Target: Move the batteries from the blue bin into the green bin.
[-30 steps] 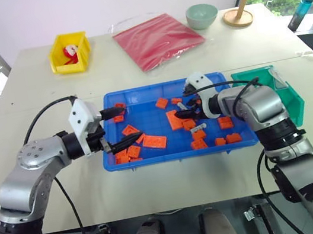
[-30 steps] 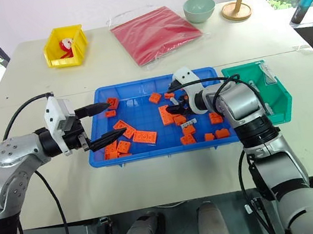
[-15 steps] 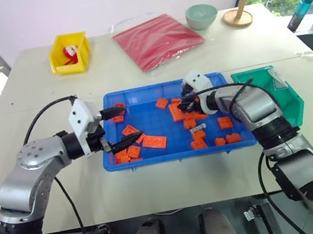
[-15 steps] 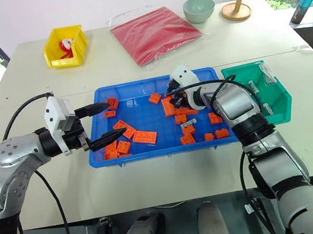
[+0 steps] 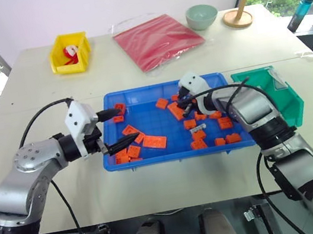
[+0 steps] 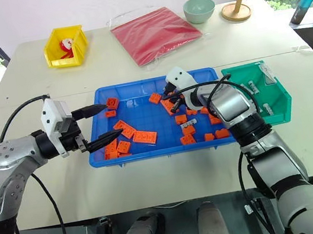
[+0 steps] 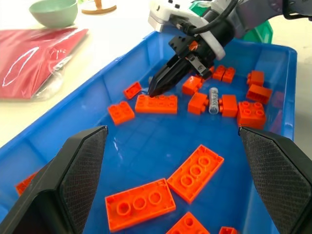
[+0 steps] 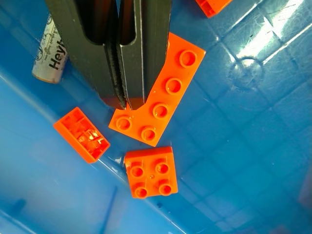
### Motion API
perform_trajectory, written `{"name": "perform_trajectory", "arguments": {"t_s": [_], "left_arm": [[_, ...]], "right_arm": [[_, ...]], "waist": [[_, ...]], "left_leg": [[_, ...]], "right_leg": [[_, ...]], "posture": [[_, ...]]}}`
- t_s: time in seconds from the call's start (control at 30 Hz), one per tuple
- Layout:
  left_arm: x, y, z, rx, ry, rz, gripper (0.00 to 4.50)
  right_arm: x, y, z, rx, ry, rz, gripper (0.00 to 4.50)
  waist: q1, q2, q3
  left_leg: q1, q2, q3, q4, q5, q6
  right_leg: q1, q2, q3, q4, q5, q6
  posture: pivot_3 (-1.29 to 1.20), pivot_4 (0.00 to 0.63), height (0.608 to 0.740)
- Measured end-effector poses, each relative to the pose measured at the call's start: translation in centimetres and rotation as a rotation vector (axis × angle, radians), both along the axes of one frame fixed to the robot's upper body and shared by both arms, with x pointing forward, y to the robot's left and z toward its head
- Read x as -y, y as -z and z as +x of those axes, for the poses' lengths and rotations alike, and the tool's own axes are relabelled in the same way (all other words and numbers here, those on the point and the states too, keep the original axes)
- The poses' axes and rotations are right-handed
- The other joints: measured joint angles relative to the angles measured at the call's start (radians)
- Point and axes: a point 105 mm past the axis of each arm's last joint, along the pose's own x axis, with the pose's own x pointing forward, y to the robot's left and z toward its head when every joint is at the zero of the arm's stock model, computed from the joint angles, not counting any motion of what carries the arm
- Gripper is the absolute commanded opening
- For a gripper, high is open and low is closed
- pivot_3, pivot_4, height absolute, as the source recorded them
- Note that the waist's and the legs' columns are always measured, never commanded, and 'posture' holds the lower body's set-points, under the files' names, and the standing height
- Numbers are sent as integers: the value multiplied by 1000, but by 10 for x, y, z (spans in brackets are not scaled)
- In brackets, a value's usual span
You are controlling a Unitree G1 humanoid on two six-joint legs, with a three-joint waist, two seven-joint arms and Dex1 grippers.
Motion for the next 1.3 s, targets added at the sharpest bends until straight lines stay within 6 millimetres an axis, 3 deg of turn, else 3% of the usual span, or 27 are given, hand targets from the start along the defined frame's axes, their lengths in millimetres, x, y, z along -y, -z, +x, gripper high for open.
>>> {"name": "perform_trajectory", "arguments": {"t_s": [0.23,0.33,0.43,0.67,0.83,0.97,1.13,1.3], "left_arm": [[-1,-2,0,10,2,-4,4500],[-2,-4,1,10,5,-11,4500],[-1,-11,4,11,21,-32,4500],[2,-23,13,23,49,-59,4500],[4,-25,16,15,66,-74,4500],[12,-18,17,-14,104,-74,4500],[16,-23,19,3,121,-72,4500],[16,-22,20,2,120,-69,4500]], "right_arm": [[-1,-6,-5,-47,34,69,52],[0,-26,-10,-41,50,158,52],[10,-58,-18,3,82,257,52],[78,-103,-29,117,291,310,52],[139,-108,-45,136,486,288,52],[161,-101,-54,122,557,265,52],[161,-100,-57,119,561,260,52],[136,-120,-54,163,475,302,52]], "waist": [[0,0,0],[2,1,0],[8,1,0],[26,1,0],[24,1,0],[21,1,0],[23,1,0],[22,1,0]], "left_leg": [[0,0,0,0,0,0],[-1,0,0,0,0,0],[-1,0,0,0,0,0],[-1,-1,1,1,0,0],[-1,-1,2,0,0,1],[-1,0,5,0,0,1],[-1,0,5,0,0,1],[-1,1,5,0,0,1]], "right_leg": [[0,0,0,-1,0,0],[-1,0,0,-1,0,0],[0,0,0,-1,0,0],[0,-1,0,-1,0,0],[1,-2,0,-2,0,0],[0,-1,0,-2,0,0],[0,-1,0,-3,0,0],[0,-1,0,-3,0,0]], "posture": [[0,150,717],[0,150,717],[0,150,717],[0,150,717],[0,150,717],[0,150,717],[0,150,717],[0,150,717]]}}
